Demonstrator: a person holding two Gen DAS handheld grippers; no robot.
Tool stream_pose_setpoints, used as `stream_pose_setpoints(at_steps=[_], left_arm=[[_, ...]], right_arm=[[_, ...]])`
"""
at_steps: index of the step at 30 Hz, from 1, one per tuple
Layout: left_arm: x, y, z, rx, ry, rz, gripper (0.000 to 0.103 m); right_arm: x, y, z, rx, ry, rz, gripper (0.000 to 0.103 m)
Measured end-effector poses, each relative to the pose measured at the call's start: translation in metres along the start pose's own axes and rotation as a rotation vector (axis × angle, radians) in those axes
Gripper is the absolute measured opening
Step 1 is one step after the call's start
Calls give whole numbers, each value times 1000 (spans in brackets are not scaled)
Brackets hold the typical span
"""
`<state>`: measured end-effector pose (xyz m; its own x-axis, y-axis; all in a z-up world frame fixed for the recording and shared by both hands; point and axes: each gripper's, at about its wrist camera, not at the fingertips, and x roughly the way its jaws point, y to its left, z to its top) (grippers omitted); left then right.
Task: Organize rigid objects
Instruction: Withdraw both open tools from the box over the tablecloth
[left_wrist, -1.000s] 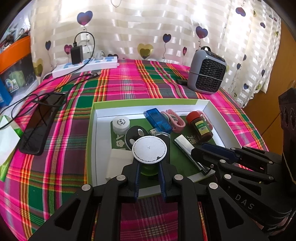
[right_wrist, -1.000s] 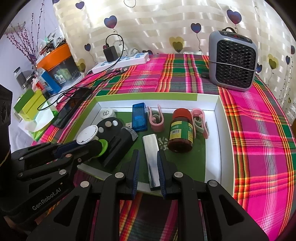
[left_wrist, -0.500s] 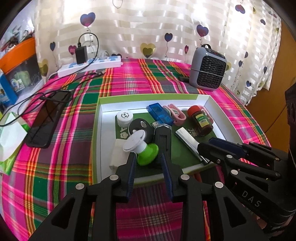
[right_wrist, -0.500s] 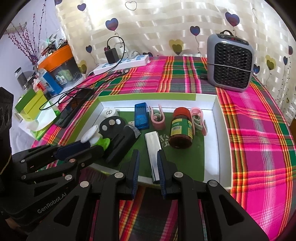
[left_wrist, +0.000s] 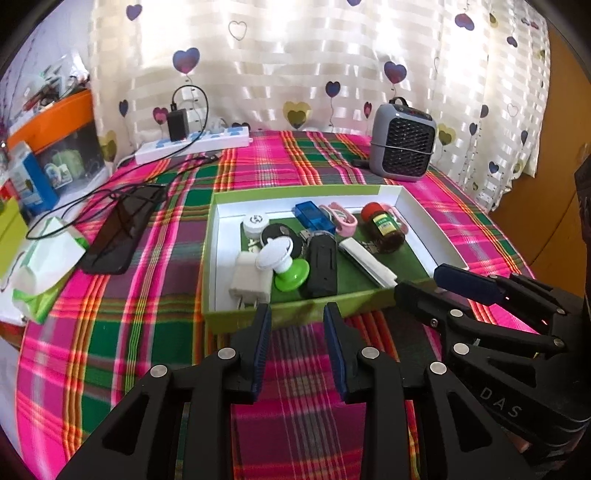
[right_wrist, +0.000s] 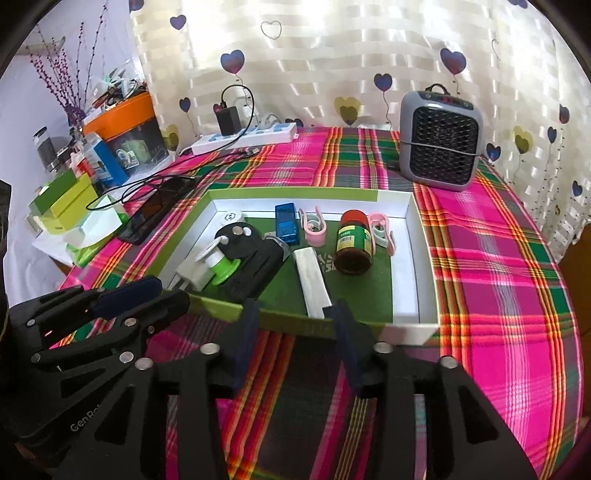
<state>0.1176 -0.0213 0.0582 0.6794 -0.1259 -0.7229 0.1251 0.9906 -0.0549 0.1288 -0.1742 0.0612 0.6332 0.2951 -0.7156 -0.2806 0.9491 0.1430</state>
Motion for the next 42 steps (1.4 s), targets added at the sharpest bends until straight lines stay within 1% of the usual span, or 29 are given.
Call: stream_pose_setpoints(at_steps=[6, 14, 21, 23, 26, 28, 29, 34, 42], left_arm=[[-5, 1, -21, -2, 37, 10, 28], [-10, -3, -54, 13, 72, 38, 28], [-15, -2, -65, 7, 70, 41, 28], [-11, -2, -69, 1, 90, 52, 28], [-13, -7, -74, 14, 73, 66, 30], [-14, -9, -75, 14, 64, 64, 32], [-14, -9, -76, 11, 57, 67, 32], [-15, -13, -79, 21, 41, 91, 33], [-15, -11, -79, 15, 35, 86, 33]], right_arm=[[-9, 7, -17, -10, 0, -50, 45], [-10, 13, -43, -21, 48, -100, 45], [-11, 14, -59, -9, 75, -126, 45], [-12, 13, -63, -2, 79, -135, 45], [-12, 12, -68, 12, 84, -145, 45], [-11, 11, -71, 21, 94, -150, 46], [-12, 11, -72, 19, 85, -155, 46], [-15, 12, -77, 17, 71, -166, 50], [-15, 13, -77, 16, 60, -174, 51]])
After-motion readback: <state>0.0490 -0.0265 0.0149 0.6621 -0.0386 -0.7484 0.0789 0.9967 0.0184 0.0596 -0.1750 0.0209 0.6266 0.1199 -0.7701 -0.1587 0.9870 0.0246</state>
